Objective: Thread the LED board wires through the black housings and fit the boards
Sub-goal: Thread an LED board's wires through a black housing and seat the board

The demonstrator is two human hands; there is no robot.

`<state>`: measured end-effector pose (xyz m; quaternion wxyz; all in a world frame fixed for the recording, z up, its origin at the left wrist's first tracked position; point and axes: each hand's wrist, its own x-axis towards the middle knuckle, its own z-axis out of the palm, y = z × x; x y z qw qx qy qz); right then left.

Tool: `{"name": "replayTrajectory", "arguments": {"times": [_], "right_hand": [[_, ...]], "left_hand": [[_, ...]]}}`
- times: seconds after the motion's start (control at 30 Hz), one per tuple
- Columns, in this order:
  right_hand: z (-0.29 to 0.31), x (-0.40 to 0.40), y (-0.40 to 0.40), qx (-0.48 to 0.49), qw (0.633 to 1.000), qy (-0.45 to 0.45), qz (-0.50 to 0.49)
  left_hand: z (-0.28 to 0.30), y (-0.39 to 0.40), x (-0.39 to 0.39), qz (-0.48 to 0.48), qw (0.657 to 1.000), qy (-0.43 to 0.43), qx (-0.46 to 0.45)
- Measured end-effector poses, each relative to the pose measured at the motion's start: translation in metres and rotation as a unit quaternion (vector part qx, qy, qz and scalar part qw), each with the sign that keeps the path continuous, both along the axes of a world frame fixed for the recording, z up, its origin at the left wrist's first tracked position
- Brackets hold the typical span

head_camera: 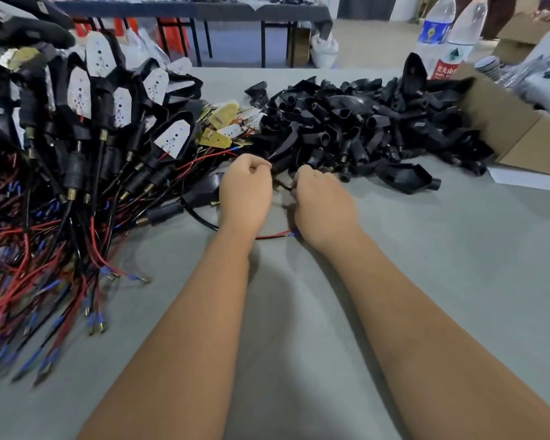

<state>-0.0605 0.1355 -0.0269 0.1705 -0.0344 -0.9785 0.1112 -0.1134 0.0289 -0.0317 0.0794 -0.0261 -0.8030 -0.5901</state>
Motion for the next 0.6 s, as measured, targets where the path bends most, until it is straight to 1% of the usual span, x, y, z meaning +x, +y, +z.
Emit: {"name": "replayTrajectory", "arguments": {"times": [0.1,0.23,0.3,0.43,0.53,0.6], "right_hand": [[0.002,-0.003,0.000,-0.099,0.994,0.031,-0.045],[0.009,-0.004,-0.010,-0.143,0.985,0.100,0.004],[0.012,-0.005,-0.012,-0.187,0.974,0.127,0.018],[0.022,-0.007,-0.007,-0.285,0.943,0.170,-0.005],[0.028,-0.008,-0.002,-0.321,0.924,0.206,-0.019],[0.029,-0.006,-0.001,-0.343,0.910,0.232,-0.014]], "left_hand": [[0.001,-0.004,-0.005,0.002,0.994,-0.045,0.101],[0.001,-0.006,-0.010,0.011,0.980,-0.097,0.171],[0.003,-0.007,-0.011,0.009,0.970,-0.116,0.212],[0.009,-0.009,-0.011,0.011,0.959,-0.123,0.257],[0.010,-0.011,-0.015,0.016,0.944,-0.133,0.300],[0.013,-0.013,-0.016,0.016,0.928,-0.126,0.351]]}}
